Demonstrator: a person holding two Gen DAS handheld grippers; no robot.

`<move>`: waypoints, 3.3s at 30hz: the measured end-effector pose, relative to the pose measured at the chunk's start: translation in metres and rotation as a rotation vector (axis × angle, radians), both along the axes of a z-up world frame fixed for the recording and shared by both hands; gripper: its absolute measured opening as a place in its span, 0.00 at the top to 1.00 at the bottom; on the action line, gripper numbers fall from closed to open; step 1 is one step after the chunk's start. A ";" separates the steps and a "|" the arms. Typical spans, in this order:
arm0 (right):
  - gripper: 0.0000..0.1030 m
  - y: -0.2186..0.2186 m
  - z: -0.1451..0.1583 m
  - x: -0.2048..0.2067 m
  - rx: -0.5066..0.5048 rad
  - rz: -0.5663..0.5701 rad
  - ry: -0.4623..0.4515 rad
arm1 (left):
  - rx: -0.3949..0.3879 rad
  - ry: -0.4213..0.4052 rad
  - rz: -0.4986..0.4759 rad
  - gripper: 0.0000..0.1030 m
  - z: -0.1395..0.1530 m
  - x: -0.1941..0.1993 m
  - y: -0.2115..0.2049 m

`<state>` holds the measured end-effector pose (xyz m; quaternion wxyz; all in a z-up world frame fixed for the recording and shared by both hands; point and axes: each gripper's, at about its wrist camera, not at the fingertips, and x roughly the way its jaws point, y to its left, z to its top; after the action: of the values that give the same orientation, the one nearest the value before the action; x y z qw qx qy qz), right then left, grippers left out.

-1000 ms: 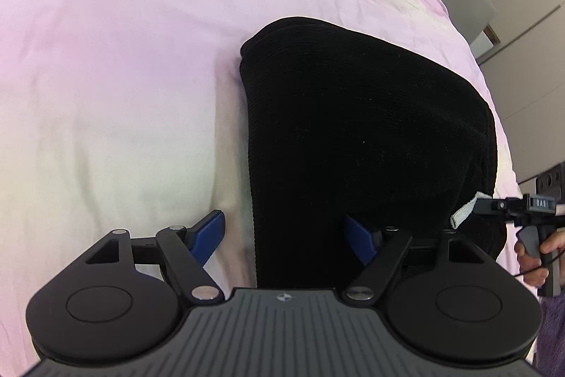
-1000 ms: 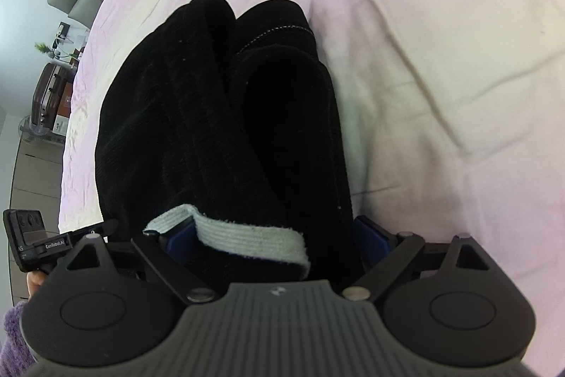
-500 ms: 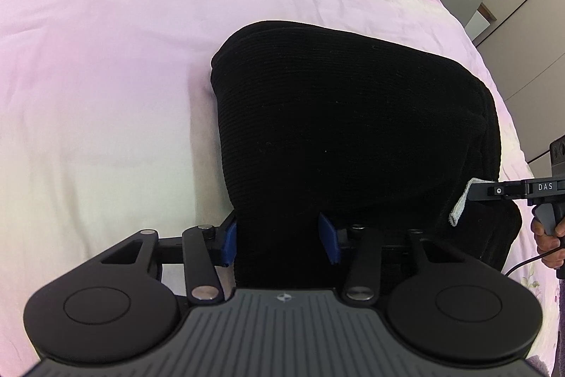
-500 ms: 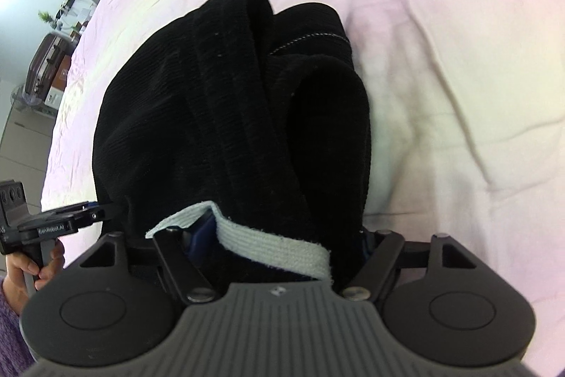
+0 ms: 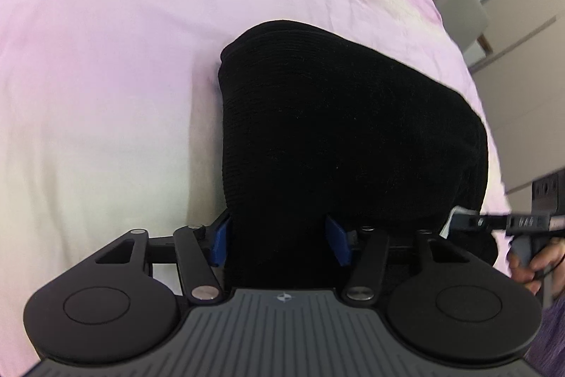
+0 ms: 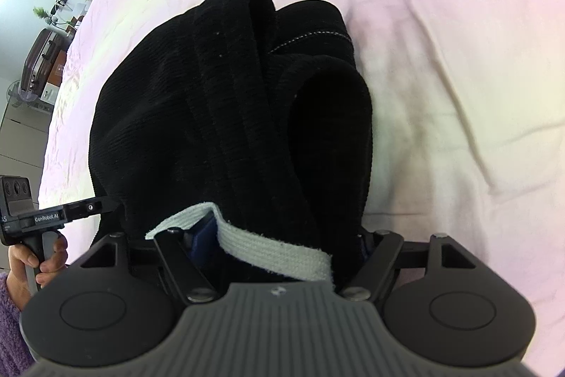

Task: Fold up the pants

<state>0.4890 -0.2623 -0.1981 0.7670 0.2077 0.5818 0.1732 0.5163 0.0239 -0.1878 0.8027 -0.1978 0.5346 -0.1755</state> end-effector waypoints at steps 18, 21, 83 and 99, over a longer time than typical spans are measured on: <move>0.53 0.031 0.106 -0.069 -0.060 0.006 -0.165 | 0.188 -0.198 -0.057 0.80 0.125 -0.062 -0.021; 0.53 0.046 0.125 -0.088 -0.047 0.013 -0.192 | 0.227 -0.224 -0.061 0.80 0.152 -0.081 -0.014; 0.73 0.370 0.137 -0.206 -0.383 0.483 -0.399 | 0.656 -0.137 -0.023 0.61 0.144 -0.266 0.198; 0.83 0.363 0.065 -0.218 -0.418 0.520 -0.376 | 0.693 0.004 -0.052 0.69 0.058 -0.270 0.187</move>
<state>0.2709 0.1004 -0.1333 0.8166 -0.1433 0.4870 0.2748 0.2467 0.2110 -0.1295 0.8163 0.0999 0.5690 -0.0035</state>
